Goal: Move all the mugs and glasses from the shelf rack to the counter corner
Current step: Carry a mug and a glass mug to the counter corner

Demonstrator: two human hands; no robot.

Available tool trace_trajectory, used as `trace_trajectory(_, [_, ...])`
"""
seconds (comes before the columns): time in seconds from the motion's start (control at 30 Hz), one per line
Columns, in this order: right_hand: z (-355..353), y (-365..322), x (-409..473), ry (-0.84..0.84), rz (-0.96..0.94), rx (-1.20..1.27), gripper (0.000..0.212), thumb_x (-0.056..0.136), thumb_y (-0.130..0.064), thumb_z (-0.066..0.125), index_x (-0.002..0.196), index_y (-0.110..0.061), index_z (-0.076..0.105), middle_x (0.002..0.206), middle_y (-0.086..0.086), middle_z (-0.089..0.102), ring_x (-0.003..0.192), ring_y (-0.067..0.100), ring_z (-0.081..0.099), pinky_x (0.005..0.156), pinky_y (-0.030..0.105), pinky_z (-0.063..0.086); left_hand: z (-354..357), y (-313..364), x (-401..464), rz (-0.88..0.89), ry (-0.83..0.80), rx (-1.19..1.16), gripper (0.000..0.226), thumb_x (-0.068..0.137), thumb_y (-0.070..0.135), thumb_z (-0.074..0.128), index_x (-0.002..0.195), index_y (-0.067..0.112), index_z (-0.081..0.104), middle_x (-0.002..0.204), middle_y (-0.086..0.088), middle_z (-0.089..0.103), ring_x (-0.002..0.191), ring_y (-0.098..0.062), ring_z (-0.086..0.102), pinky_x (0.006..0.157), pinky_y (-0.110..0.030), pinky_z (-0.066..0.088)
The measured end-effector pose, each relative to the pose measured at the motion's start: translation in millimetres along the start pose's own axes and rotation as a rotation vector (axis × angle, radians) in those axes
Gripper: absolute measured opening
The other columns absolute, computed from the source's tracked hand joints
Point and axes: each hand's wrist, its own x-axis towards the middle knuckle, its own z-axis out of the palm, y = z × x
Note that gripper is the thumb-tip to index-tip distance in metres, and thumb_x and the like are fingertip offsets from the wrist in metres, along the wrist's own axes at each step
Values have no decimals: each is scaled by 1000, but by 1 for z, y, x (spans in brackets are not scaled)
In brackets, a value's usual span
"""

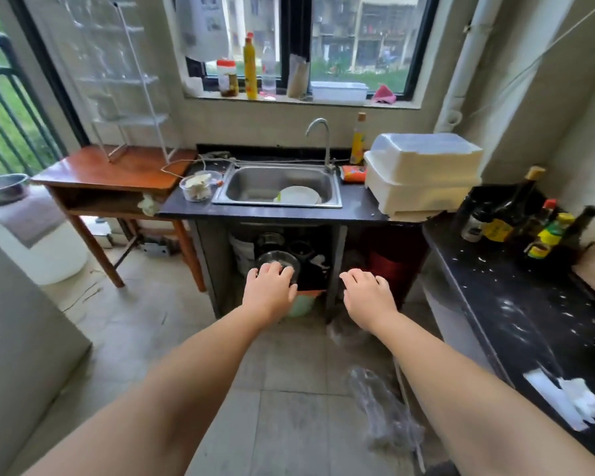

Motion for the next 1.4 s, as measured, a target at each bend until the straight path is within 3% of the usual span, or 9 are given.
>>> trace_trajectory(0.27, [12, -138, 105, -49, -250, 1, 46, 94, -24, 38, 140, -18, 38, 141, 6, 44, 128, 28, 44, 106, 43, 33, -9, -139, 4, -275, 11, -40, 42, 96, 40, 38, 133, 21, 47, 134, -5, 52, 126, -26, 46, 103, -42, 36])
trace_trajectory(0.6, [14, -222, 260, -53, -422, 43, 45, 94, -24, 40, 139, -19, 40, 139, 6, 47, 126, 28, 47, 105, 44, 36, -28, -265, 76, -540, 38, -61, 40, 95, 38, 41, 130, 21, 49, 133, -5, 53, 127, -26, 46, 106, -44, 35])
trace_trajectory(0.87, [-14, -306, 385, -24, -594, 45, 44, 96, -22, 39, 139, -17, 40, 138, 7, 48, 127, 28, 46, 105, 44, 38, -51, -359, 138, -647, 93, -84, 44, 96, 37, 36, 135, 20, 46, 140, -6, 48, 130, -28, 42, 108, -43, 32])
trace_trajectory(1.07, [-11, -388, 460, -17, -705, 43, 43, 97, -22, 40, 140, -17, 39, 139, 8, 47, 126, 29, 46, 104, 44, 39, -48, -449, 183, -707, 128, -95, 39, 94, 37, 38, 128, 20, 50, 133, -7, 51, 127, -26, 43, 105, -43, 34])
trace_trajectory(1.4, [-21, -506, 629, 58, -607, 76, 41, 94, -23, 44, 134, -16, 43, 134, 7, 50, 121, 29, 50, 98, 43, 42, -82, -634, 309, -651, 178, -59, 41, 93, 40, 39, 128, 21, 49, 131, -7, 51, 122, -28, 45, 100, -44, 36])
